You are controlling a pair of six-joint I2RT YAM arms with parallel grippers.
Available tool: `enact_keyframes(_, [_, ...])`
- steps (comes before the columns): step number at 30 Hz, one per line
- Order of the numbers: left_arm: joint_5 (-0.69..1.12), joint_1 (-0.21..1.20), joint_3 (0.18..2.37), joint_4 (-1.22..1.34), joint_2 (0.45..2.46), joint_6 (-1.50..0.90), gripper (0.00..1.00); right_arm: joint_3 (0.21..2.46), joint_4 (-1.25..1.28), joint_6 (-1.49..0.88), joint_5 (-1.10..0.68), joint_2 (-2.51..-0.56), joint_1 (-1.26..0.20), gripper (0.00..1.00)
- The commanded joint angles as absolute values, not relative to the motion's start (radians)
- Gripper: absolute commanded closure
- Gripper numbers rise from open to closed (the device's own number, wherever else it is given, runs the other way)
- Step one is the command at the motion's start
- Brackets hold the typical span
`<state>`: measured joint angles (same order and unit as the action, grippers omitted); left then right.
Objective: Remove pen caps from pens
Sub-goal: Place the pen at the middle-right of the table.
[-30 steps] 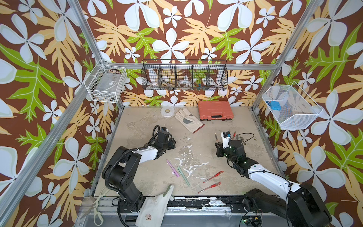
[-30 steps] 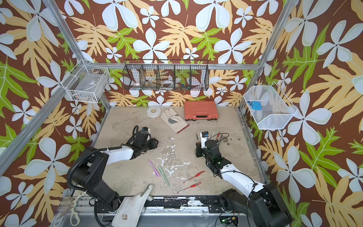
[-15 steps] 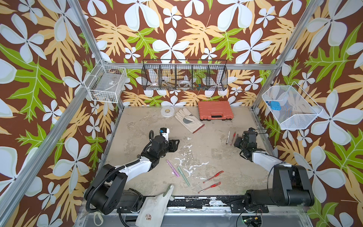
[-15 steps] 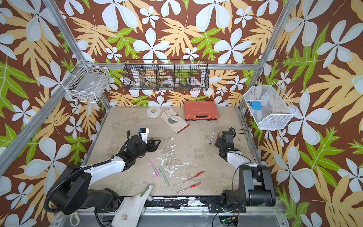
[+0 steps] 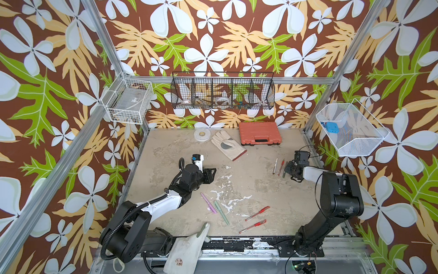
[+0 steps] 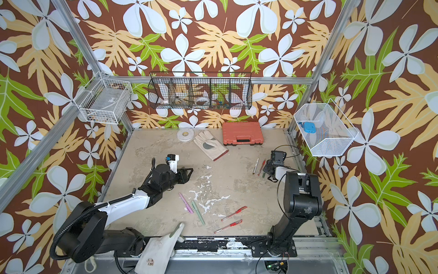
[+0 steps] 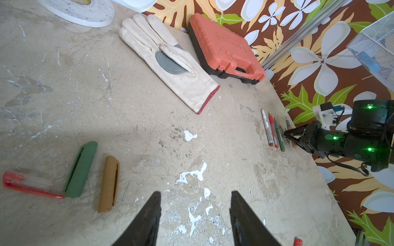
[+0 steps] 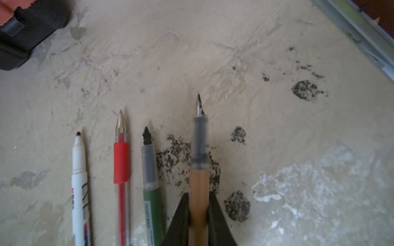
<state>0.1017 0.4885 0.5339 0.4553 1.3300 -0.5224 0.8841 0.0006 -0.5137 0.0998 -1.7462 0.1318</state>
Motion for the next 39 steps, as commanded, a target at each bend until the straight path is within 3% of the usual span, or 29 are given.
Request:
enact_keyframes(1, [0.087,0.489,0.536,0.477,1.334,-0.517,0.46,0.901,-0.045,-0.497,0.071,-1.765,0.134,0.79])
enact_keyframes(7, [0.078,0.489,0.534,0.468,1.323,-0.517,0.48,0.895,-0.039,-0.500,0.042,-1.765,0.140,0.65])
enact_keyframes(14, [0.080,0.489,0.532,0.473,1.312,-0.515,0.48,0.880,-0.028,-0.460,0.026,-1.641,0.142,0.64])
enact_keyframes(22, [0.098,0.489,0.529,0.474,1.302,-0.515,0.48,0.762,0.005,-0.431,-0.091,-1.330,0.117,0.64])
enact_keyframes(31, [0.146,0.496,0.493,0.469,1.200,-0.549,0.48,0.684,-0.051,-0.302,-0.109,-1.120,-0.166,0.64])
enact_keyframes(39, [0.099,0.550,0.486,0.180,1.037,-0.670,0.51,0.667,-0.143,-0.240,-0.053,-1.086,-0.553,0.64])
